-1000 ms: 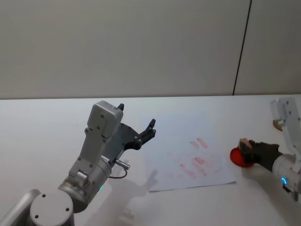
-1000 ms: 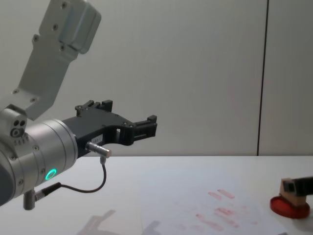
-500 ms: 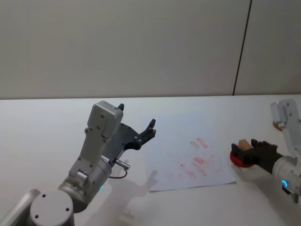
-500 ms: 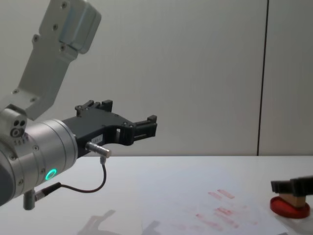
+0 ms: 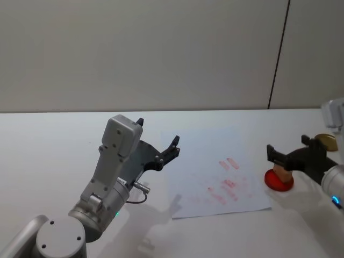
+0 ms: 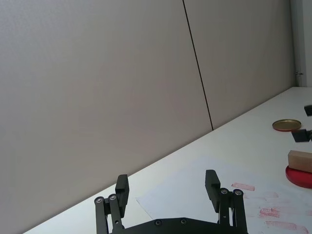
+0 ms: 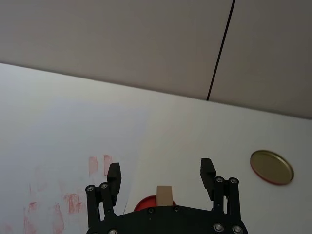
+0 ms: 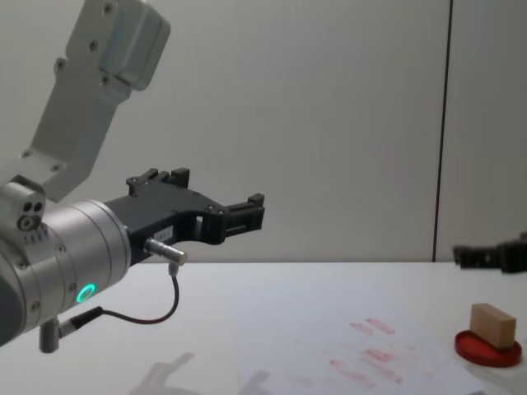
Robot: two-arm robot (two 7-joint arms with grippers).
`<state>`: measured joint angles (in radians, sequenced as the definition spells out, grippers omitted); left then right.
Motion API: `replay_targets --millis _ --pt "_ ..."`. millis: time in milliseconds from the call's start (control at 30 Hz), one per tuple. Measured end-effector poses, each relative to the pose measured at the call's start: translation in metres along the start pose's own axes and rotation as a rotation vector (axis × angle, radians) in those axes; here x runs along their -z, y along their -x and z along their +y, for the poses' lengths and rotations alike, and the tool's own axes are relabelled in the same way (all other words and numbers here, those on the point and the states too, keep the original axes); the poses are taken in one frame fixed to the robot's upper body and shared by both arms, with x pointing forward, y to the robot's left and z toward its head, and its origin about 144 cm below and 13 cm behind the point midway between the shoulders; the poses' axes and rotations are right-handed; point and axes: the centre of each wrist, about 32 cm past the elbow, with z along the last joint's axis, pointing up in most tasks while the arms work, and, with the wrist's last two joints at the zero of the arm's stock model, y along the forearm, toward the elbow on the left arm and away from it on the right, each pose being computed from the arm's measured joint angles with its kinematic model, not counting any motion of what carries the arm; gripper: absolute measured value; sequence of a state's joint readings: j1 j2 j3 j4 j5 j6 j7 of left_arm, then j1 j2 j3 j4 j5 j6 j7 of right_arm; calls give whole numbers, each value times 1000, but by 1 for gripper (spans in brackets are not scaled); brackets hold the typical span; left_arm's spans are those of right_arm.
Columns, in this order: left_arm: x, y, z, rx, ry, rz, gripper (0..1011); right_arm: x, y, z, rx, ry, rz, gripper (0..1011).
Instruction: Use the one hand to pick up the stamp and affix it onto the A4 paper.
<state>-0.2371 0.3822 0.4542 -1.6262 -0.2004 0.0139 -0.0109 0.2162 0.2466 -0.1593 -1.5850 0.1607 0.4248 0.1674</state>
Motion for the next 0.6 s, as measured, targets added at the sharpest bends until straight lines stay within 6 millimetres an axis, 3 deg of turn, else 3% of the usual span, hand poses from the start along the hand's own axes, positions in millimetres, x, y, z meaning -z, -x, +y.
replay_targets --millis 600 --pt "0 0 0 0 0 0 993 -21 4 -25 35 -146 -114 1001"
